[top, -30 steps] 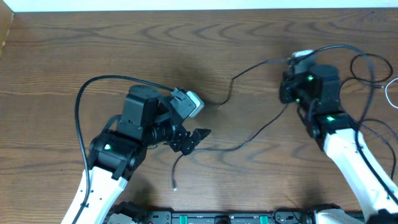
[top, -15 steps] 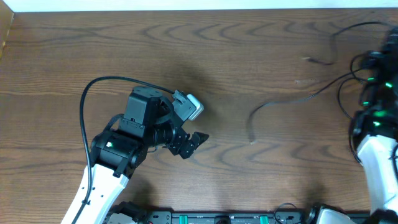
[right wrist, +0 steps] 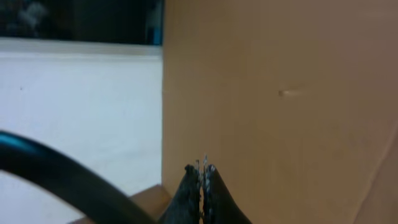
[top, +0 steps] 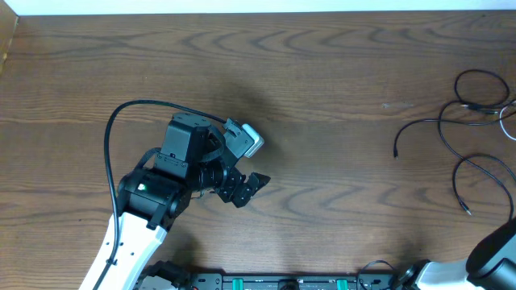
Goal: Untangle cables
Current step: 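Lay the black cable on the right pile and release it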
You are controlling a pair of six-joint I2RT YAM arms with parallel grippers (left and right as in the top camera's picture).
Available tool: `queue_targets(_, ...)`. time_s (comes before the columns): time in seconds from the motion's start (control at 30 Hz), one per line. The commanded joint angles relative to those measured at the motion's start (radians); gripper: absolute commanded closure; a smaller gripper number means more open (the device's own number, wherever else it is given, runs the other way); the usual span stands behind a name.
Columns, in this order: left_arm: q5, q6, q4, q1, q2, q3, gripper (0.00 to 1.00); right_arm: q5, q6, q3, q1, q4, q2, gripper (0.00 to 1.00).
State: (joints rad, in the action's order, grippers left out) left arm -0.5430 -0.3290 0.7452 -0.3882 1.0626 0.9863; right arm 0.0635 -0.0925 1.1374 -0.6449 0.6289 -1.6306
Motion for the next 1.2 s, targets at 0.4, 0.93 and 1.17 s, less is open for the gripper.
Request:
queue_targets(0.4,0.006,0.002,0.003,-0.002,-0.002,0.019,0.09,-0.166,-0.062,0.04,0.005,-0.268,-0.193,0.99)
queue_targets(0.93,0.006,0.002,0.003,-0.002,-0.002,0.019,0.09,-0.266,0.008,0.04,0.005,-0.536,-0.266,0.01)
queue_targets(1.17,0.006,0.002,0.003,-0.002,-0.002,0.019,0.09,-0.33,0.047,0.04,0.005,-0.674,-0.266,0.01)
